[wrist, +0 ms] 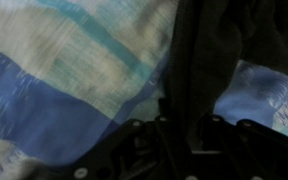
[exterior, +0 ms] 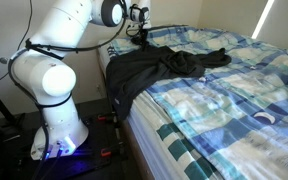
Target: Fold the sweatshirt
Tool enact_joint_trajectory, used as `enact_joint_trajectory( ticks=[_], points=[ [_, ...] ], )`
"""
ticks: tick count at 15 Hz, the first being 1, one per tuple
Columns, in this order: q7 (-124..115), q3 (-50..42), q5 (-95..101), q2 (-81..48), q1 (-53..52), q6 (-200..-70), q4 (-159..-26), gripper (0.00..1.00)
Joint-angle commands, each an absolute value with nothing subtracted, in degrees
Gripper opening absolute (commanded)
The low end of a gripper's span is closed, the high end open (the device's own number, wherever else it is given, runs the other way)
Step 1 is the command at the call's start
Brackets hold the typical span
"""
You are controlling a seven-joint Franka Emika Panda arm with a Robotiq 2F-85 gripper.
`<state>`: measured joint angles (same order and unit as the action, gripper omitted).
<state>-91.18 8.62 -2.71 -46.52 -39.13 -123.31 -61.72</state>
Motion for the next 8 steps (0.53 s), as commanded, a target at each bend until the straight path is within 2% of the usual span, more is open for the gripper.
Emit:
enact_joint_trajectory(
  ticks=[1,8],
  points=[
    [-94.9,6.7,-0.5,-45.8,-41.1,-123.2,-60.8,0.01],
    [-100.6,3.9,3.2,-43.4,-43.6,-123.4,-62.8,0.02]
  ],
)
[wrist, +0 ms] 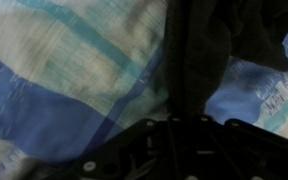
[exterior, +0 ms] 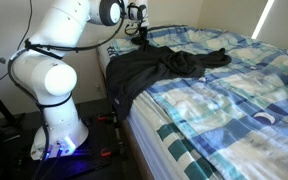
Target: Fold the sweatshirt
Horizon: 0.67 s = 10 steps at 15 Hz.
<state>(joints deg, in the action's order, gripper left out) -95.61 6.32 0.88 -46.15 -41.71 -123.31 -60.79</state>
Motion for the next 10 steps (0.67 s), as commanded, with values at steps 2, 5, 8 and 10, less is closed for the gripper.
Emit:
enact_joint_trajectory(
  ticks=[2,5,8,10],
  points=[
    [-105.7,1.8,5.3,-40.9,-45.0,-124.7,-65.3,0.02],
    [-114.3,-1.2,8.6,-36.6,-47.4,-125.5,-69.4,0.02],
    [-121.0,-3.4,11.1,-32.1,-49.4,-125.1,-74.3,0.02],
    [-124.1,-4.2,12.2,-29.0,-50.1,-125.1,-78.5,0.02]
  ],
)
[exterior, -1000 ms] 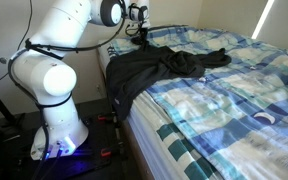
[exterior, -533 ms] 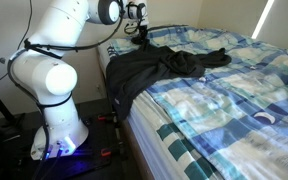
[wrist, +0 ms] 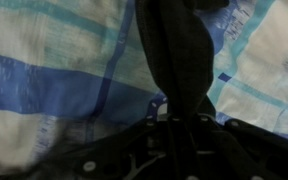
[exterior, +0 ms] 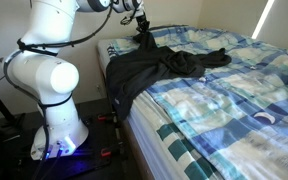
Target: Fold the sweatshirt
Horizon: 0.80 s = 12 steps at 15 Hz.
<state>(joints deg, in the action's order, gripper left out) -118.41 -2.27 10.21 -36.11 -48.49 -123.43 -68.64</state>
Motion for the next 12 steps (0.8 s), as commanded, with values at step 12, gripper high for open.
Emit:
enact_joint_trajectory(
  ticks=[12],
  points=[
    [-131.6,0.9,12.5,-19.1,-42.6,-126.5,-96.5,0.08]
  ],
)
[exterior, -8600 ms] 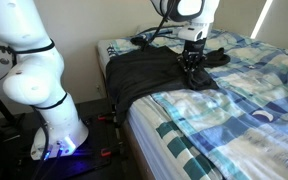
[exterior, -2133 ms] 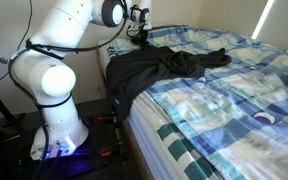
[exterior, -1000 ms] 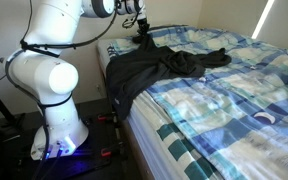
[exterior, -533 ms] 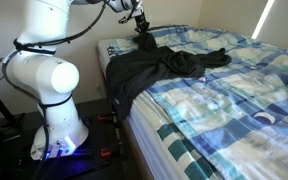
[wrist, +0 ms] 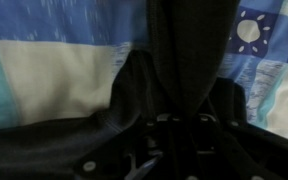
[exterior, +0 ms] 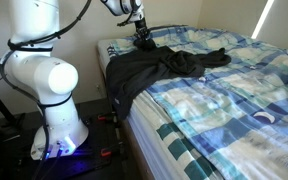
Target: Fold the sweatshirt
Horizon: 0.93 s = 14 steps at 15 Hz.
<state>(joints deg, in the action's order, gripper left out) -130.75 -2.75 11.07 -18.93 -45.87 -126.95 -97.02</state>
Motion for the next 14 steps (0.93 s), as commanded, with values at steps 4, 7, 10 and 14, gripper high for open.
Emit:
enact_joint_trajectory(
  ticks=[4,7,10,14],
  points=[
    [-131.6,1.5,12.5,-18.0,-42.3,-126.7,-97.9,0.08],
    [-132.0,1.7,13.0,-17.8,-41.9,-126.6,-97.9,0.02],
    [-136.6,1.9,16.7,-14.5,-39.6,-128.4,-100.5,0.02],
    [-147.2,2.1,21.2,-8.0,-35.4,-131.3,-107.1,0.02]
  ],
)
